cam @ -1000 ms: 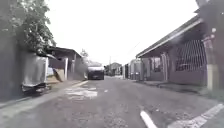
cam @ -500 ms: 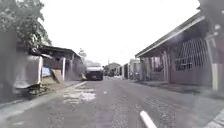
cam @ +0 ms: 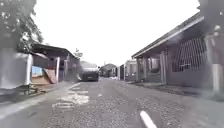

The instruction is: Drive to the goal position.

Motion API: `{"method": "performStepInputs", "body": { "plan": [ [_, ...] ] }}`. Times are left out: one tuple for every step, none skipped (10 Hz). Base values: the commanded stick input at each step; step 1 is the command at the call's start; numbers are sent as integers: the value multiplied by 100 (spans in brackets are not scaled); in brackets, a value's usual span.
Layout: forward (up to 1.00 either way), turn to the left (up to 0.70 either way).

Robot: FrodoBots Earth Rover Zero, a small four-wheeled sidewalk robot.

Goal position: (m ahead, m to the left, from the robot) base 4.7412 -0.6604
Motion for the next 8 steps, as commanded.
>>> {"method": "performStepInputs", "body": {
  "plan": [
    [50,0],
    [50,-8],
    [50,-16],
    [50,-24],
    [50,-32],
    [50,-40],
    [50,-48],
    [50,-50]
  ]
}}
